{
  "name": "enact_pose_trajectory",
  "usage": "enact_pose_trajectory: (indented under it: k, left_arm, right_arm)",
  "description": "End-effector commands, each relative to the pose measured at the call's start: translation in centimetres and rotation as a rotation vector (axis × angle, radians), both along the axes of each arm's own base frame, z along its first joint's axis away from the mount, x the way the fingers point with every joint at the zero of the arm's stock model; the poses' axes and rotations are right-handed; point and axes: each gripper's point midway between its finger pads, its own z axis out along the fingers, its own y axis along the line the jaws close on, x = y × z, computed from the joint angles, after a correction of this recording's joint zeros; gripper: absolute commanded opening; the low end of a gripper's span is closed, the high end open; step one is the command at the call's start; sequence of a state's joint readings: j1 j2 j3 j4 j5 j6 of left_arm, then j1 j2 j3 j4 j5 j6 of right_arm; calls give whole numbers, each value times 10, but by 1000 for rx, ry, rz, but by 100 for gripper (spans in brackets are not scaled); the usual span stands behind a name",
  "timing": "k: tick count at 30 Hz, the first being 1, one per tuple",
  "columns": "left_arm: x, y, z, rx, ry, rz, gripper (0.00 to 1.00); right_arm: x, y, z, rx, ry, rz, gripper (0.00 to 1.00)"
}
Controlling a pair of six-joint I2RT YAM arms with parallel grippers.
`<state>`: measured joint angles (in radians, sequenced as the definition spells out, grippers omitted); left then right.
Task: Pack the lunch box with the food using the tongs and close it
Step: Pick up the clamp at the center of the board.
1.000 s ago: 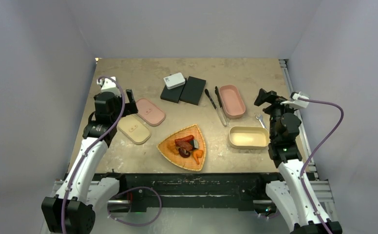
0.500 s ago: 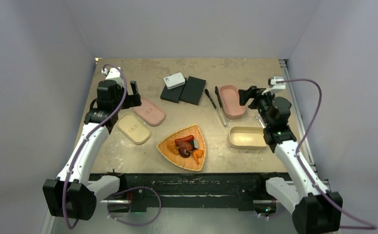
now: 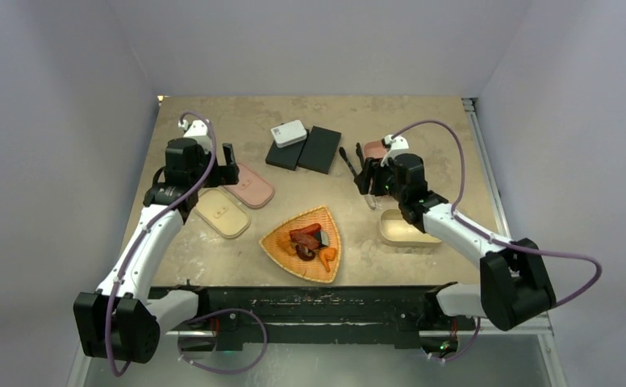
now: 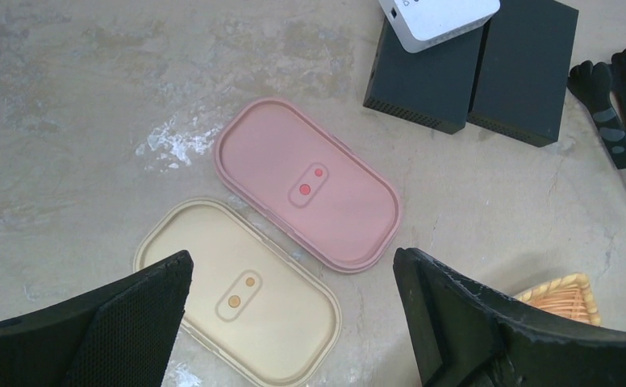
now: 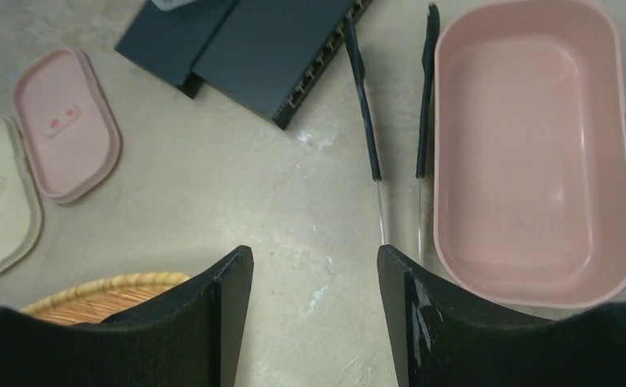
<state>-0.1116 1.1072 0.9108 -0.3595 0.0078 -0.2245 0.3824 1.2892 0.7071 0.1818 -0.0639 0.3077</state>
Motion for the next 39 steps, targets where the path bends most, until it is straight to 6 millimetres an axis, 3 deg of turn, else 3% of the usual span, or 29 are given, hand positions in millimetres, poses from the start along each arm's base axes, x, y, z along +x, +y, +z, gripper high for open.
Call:
enact_pose_trajectory:
  k: [1,10,19,32,39]
  left_arm:
    - [-2,-4,7,-7,-38,-30,96]
    - [-3,-7,-1,-17,-9,-41,95]
    - [-3,-5,-6,-11,11,-35,95]
    - [-3,-2,-7,2,14,-24,95]
    - [-3,-2,-9,4,21,-26,95]
  right_arm:
    - [12,-2,-2,-16,21,-56,61]
    - [9,-4,-44,-77,125,-69,61]
    - [12,-15,-77,-129,195,-176,53]
    - [10,0,-93,-156,212,-174,54]
    - [11,21,-86,-181,176,-182,54]
